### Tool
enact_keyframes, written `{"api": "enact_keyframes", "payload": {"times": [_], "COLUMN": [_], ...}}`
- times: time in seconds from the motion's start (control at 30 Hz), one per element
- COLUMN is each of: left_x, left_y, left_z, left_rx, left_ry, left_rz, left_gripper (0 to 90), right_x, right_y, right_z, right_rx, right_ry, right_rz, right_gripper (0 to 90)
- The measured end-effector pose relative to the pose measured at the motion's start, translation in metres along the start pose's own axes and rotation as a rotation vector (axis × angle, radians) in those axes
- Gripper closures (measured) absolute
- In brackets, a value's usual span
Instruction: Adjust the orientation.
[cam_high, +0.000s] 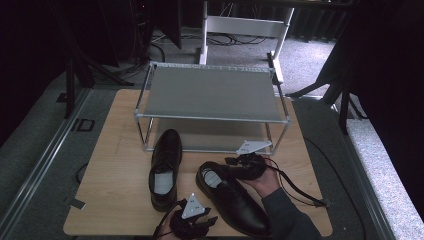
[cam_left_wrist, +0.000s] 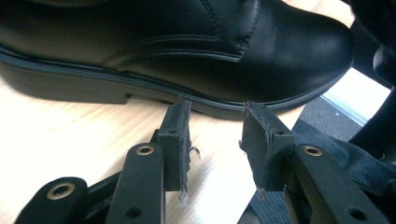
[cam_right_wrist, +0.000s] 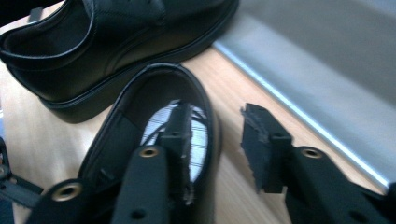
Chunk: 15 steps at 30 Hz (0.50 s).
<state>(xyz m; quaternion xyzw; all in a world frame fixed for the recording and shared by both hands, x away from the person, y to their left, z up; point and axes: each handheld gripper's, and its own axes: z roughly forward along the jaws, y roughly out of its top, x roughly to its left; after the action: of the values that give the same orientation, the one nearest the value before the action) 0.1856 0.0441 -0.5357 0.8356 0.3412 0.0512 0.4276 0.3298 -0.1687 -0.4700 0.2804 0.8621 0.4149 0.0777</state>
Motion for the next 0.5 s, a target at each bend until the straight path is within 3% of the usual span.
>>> {"api": "enact_keyframes", "payload": {"times": [0.27,0.43,0.5], "left_x": [-0.009,-0.013,-0.013], "left_y": [0.005,0.011,0.014], "left_z": [0.020,0.032,0.036], "left_rx": [0.019,0.037,0.038], "left_ry": [-0.036,-0.026,-0.037], "left_rz": [0.055,0.093,0.087], "left_gripper": [67.9,78.9,82.5], "right_x": [-0.003,-0.001,0.001], "right_y": [-0.023,-0.046,-0.054], "right_z": [-0.042,-0.066,-0.074], "right_rx": [-0.056,-0.061,-0.069], "right_ry": [-0.058,-0.069,-0.065], "right_rz": [0.015,0.023,0.027], "right_gripper": [59.9,77.2,83.3]}}
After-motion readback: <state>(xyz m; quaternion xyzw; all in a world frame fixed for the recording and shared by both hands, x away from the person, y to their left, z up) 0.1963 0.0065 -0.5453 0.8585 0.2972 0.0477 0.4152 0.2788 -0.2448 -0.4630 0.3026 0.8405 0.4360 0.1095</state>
